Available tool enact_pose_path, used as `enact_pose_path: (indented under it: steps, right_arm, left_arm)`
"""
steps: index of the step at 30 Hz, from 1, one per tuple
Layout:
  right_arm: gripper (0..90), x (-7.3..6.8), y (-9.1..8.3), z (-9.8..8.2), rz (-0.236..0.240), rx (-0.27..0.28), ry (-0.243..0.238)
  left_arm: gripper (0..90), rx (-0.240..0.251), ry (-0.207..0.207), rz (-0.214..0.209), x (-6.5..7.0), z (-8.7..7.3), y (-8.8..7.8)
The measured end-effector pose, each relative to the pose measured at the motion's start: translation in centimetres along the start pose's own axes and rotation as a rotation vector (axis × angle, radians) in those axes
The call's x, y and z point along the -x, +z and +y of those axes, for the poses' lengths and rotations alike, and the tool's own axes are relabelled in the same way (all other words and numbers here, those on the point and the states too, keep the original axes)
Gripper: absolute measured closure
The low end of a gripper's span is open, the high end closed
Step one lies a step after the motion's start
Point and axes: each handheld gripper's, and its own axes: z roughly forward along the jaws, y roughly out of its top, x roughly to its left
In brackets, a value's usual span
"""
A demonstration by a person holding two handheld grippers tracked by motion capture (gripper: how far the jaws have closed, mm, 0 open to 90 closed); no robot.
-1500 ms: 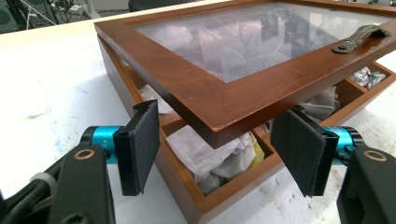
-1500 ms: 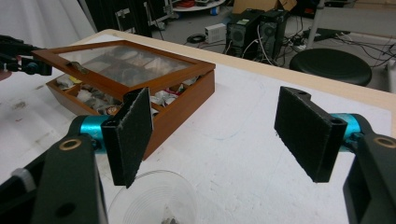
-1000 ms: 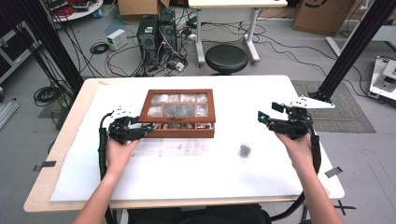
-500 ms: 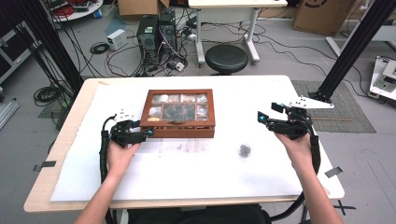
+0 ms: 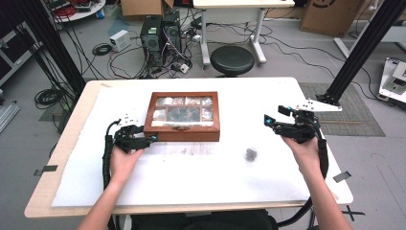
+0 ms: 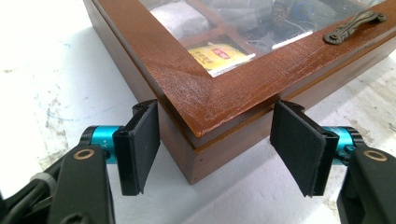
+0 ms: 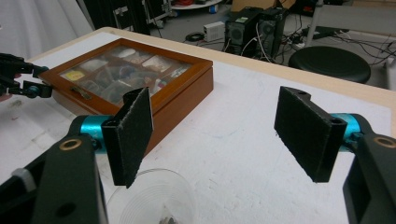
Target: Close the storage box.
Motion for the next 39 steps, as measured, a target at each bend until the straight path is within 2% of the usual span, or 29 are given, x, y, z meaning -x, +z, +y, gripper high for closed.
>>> enact_pose_path:
  steps: [5, 10, 16, 18, 20, 28, 31, 39]
  right_arm:
    - [28.6, 0.0, 0.1, -0.1, 0.000, -0.005, -0.001]
    - [28.6, 0.1, 0.2, -0.2, -0.001, -0.008, 0.003]
    - [28.6, 0.4, 0.1, -0.2, -0.004, -0.004, 0.009]
    - [28.5, 0.5, 0.0, -0.1, -0.006, 0.001, 0.009]
    - [28.3, 0.6, 0.0, -0.1, -0.006, -0.001, 0.010]
    - [27.2, 0.7, 0.0, -0.1, -0.001, 0.000, 0.007]
    - [27.1, 0.7, 0.0, -0.2, -0.004, -0.002, 0.007]
    - [26.4, 0.7, -0.3, -0.1, -0.003, 0.005, 0.005]
  left_arm:
    - [33.4, -0.011, 0.012, -0.001, 0.0, -0.1, 0.0]
    - [33.4, 0.000, 0.017, -0.003, 0.1, 0.0, -0.3]
    - [33.2, 0.002, 0.046, -0.002, 0.4, 0.2, -1.3]
    - [31.8, 0.018, 0.063, 0.005, 0.6, 0.5, -1.9]
    - [29.5, 0.064, 0.073, 0.017, 0.8, 1.0, -2.7]
    - [26.7, 0.206, 0.133, 0.018, 2.1, 3.5, -5.6]
    - [26.7, 0.239, 0.158, 0.019, 2.4, 4.2, -6.3]
    - [25.2, 0.275, 0.198, -0.009, 3.4, 6.2, -7.1]
